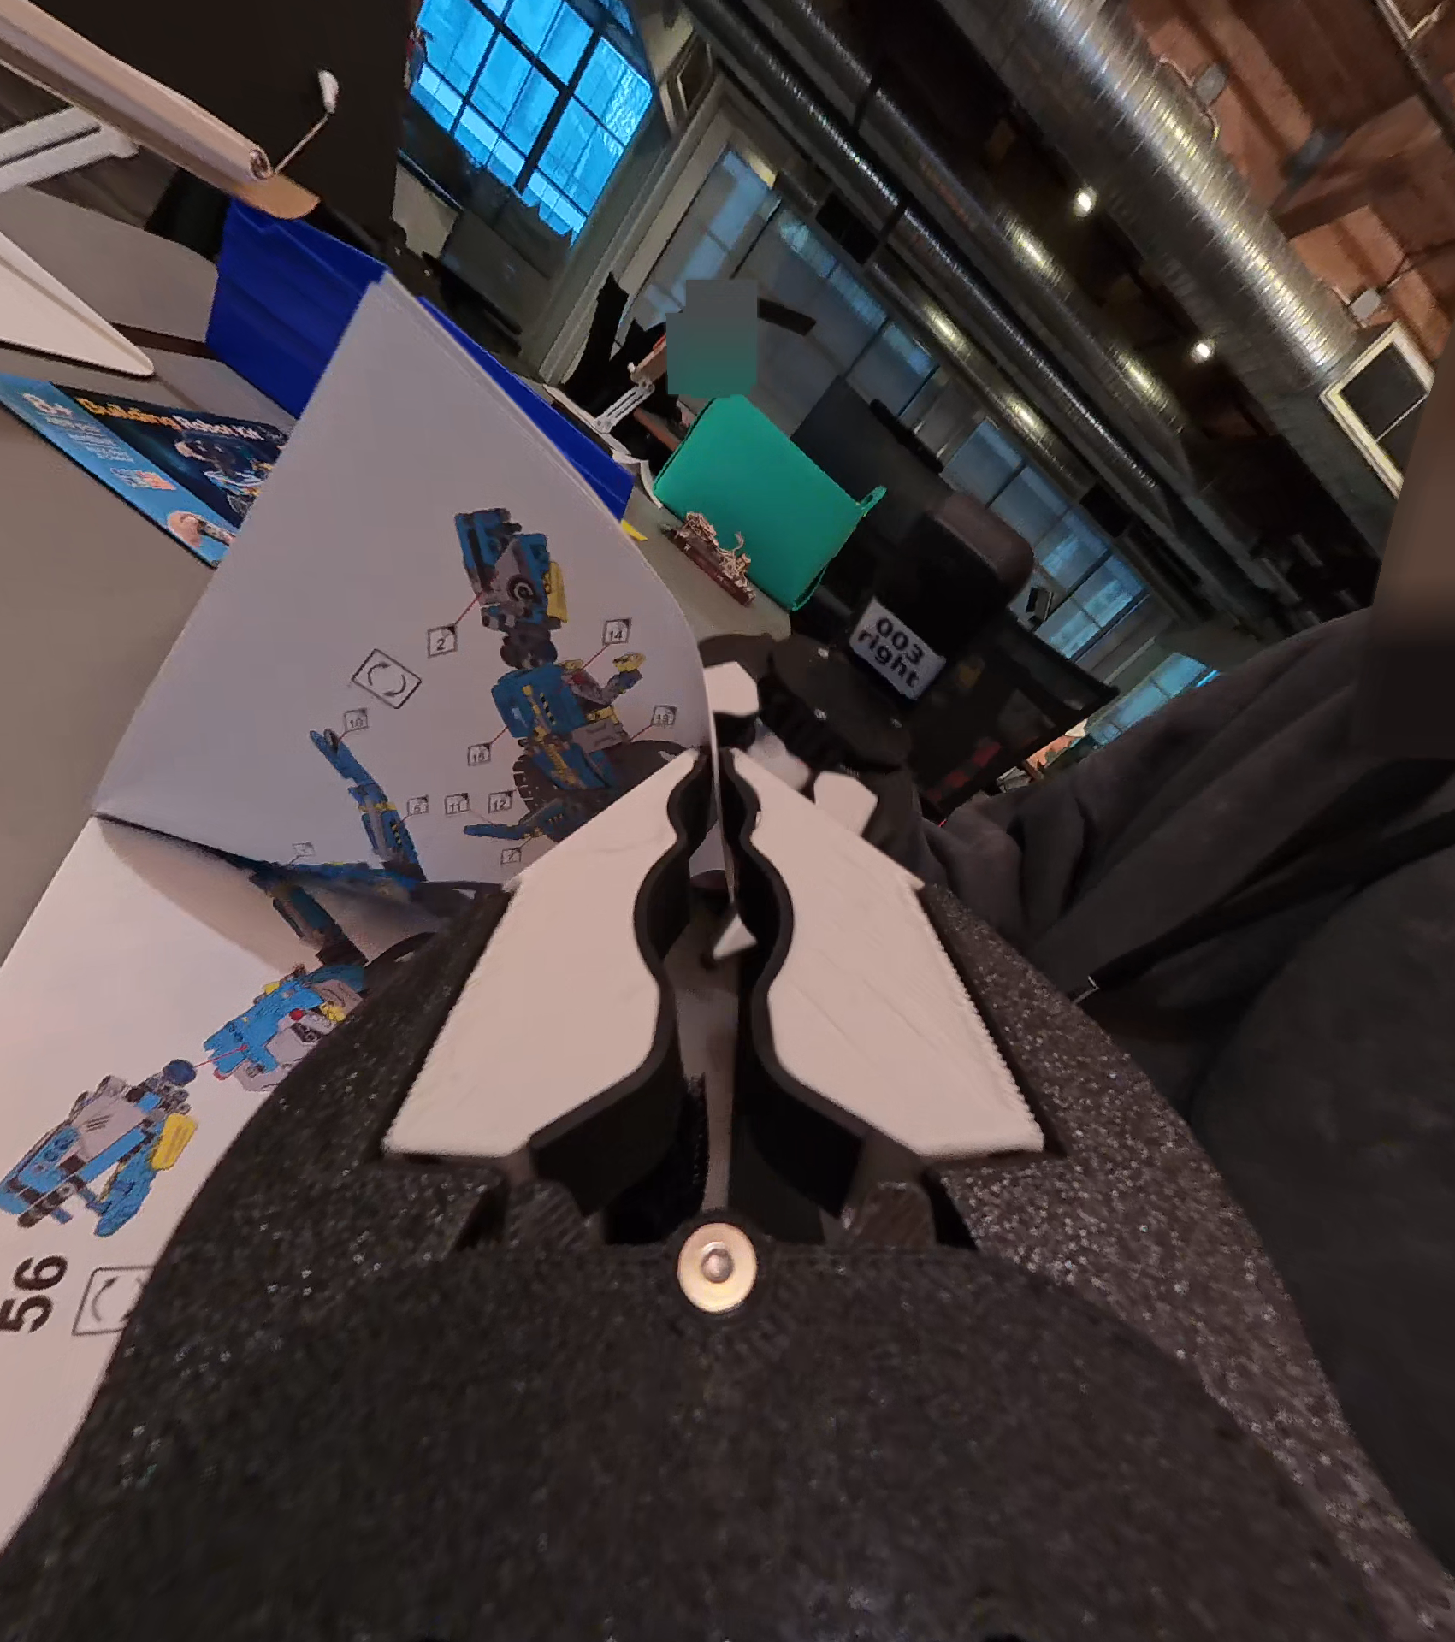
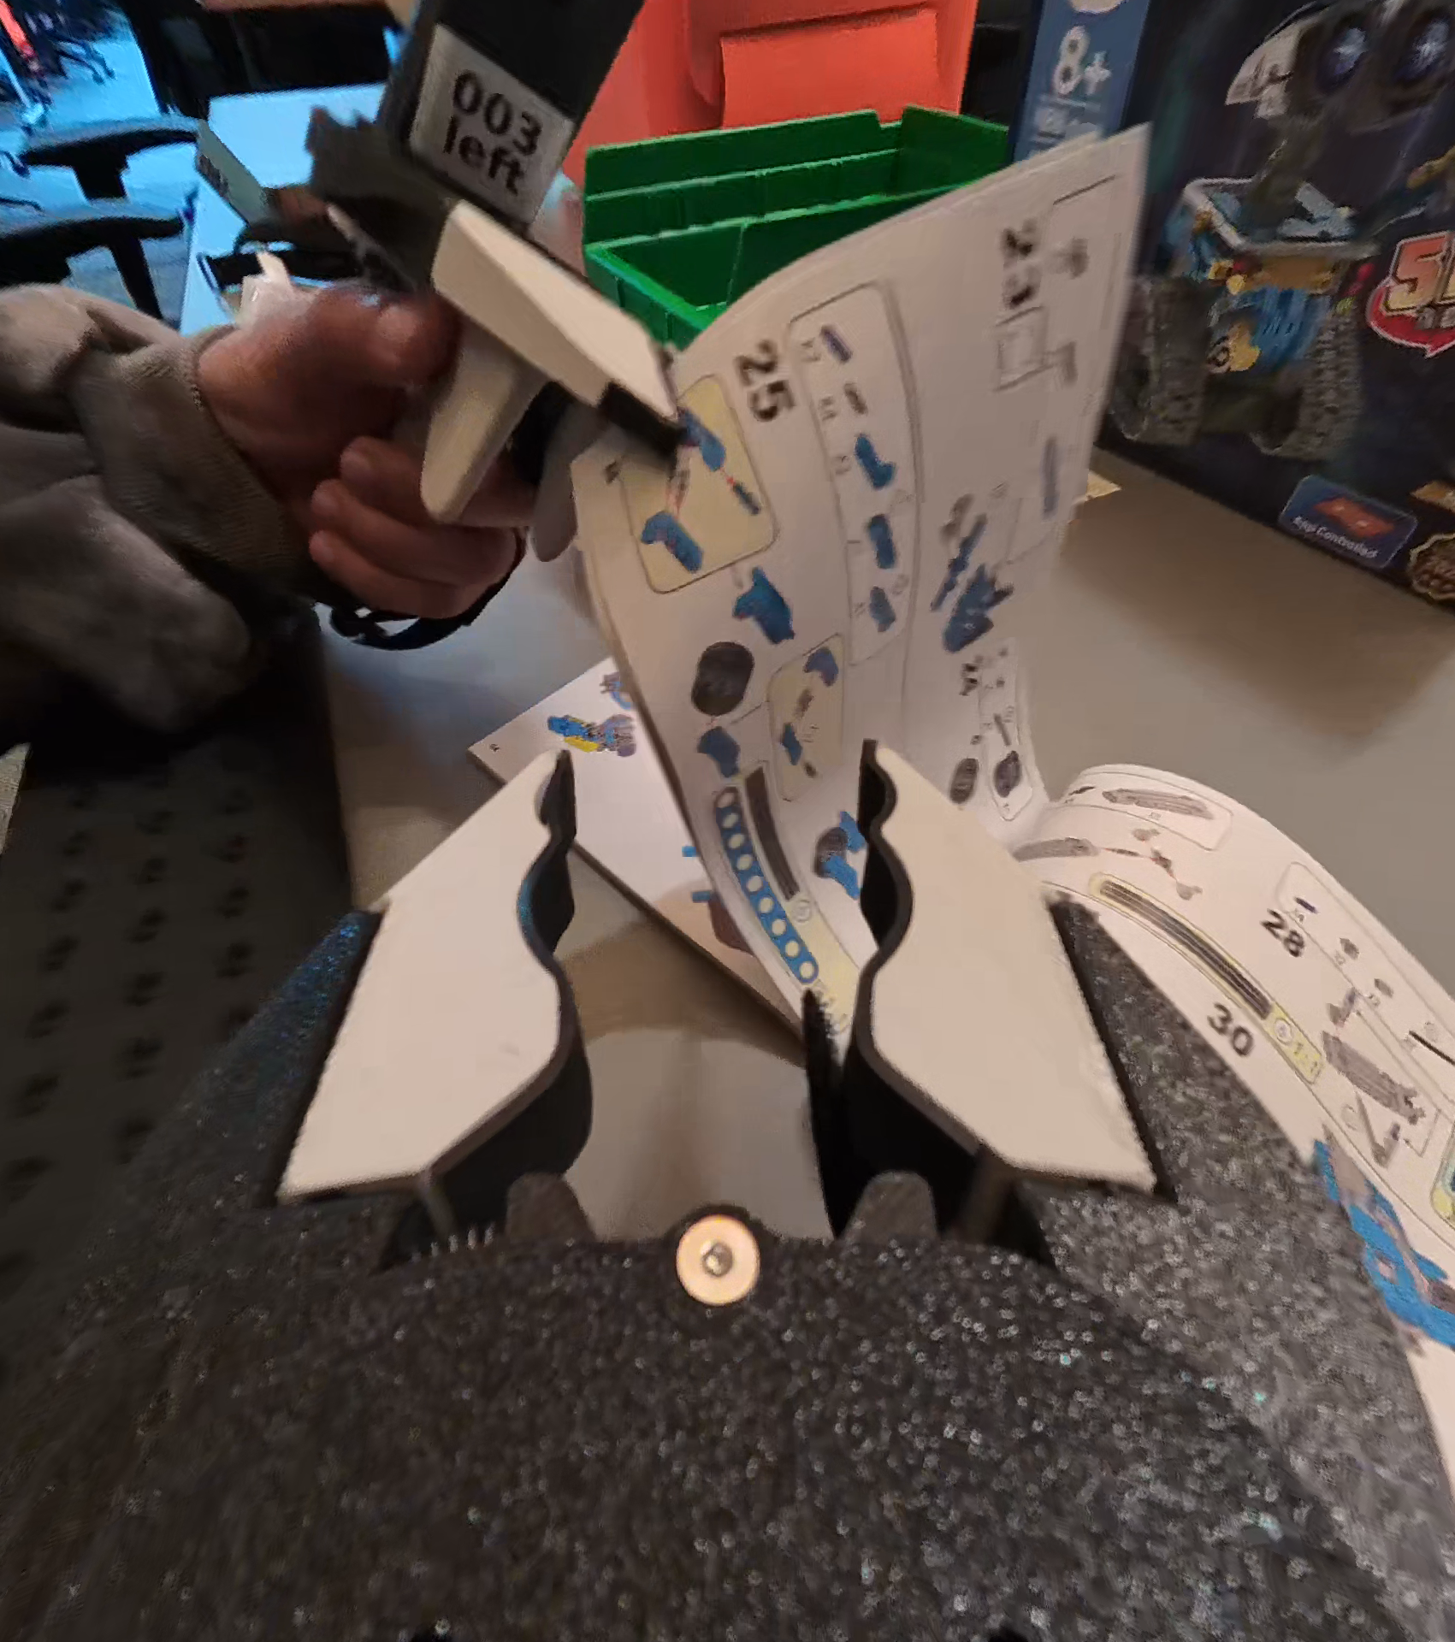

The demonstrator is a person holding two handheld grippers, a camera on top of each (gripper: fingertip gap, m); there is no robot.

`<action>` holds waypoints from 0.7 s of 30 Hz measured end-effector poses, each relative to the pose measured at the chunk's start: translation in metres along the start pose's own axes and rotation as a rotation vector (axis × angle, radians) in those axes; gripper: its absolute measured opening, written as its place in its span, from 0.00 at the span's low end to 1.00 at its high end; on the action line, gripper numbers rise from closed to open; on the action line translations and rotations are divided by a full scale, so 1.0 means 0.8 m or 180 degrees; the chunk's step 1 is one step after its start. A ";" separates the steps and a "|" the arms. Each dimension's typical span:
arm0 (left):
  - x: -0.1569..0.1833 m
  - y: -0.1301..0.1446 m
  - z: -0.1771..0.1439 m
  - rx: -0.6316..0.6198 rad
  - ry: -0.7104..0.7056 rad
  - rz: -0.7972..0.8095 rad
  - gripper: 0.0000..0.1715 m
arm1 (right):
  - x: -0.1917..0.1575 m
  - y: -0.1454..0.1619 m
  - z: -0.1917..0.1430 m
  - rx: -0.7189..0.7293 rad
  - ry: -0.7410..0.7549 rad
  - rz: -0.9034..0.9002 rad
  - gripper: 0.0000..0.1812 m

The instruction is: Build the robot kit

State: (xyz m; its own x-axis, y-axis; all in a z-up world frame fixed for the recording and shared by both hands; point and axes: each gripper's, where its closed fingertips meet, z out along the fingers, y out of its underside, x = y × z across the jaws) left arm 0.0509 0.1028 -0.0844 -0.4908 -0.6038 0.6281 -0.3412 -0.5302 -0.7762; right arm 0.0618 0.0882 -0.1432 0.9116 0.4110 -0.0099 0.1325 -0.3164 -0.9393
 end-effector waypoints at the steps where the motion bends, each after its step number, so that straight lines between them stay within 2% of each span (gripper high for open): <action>1: -0.001 0.001 0.001 -0.0009 -0.0005 -0.0013 0.00 | -0.006 0.002 0.004 -0.0034 -0.0028 -0.0037 0.35; 4: -0.003 0.005 0.005 -0.0055 0.0000 -0.0019 0.00 | -0.011 0.002 0.008 -0.0043 -0.0007 -0.0100 0.33; 8: -0.006 -0.017 0.028 0.0006 0.0086 -0.0104 0.01 | 0.008 -0.006 0.002 0.0072 0.0146 0.0078 0.29; 12: -0.023 -0.050 0.076 -0.0423 -0.0124 -0.0236 0.01 | 0.047 -0.003 -0.002 0.0069 0.0569 0.0305 0.27; 13: -0.020 -0.053 0.088 -0.0563 -0.0113 -0.0216 0.02 | 0.056 -0.003 -0.007 0.0089 0.0676 0.0375 0.25; 14: -0.018 -0.050 0.097 -0.0734 -0.0128 -0.0197 0.03 | 0.065 -0.001 -0.013 0.0092 0.0774 0.0439 0.17; 16: -0.013 -0.045 0.102 -0.0960 -0.0149 -0.0145 0.09 | 0.080 0.008 -0.027 0.0052 0.0943 0.0590 0.05; 17: -0.012 -0.046 0.099 -0.0962 -0.0195 -0.0128 0.15 | 0.088 0.015 -0.035 0.0017 0.1052 0.0675 0.03; 20: -0.024 -0.043 0.066 -0.0882 -0.0605 0.0032 0.29 | 0.102 0.032 -0.054 0.0010 0.1168 0.1065 0.02; 21: -0.031 -0.038 0.052 -0.0871 -0.0794 0.0133 0.30 | 0.105 0.037 -0.057 0.0013 0.1146 0.1184 0.02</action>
State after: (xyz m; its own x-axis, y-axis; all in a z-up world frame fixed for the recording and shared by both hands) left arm 0.1065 0.1092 -0.0742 -0.3098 -0.7660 0.5633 -0.5431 -0.3437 -0.7661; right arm 0.1597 0.0748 -0.1560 0.9730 -0.0492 -0.2256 -0.2271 -0.3815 -0.8960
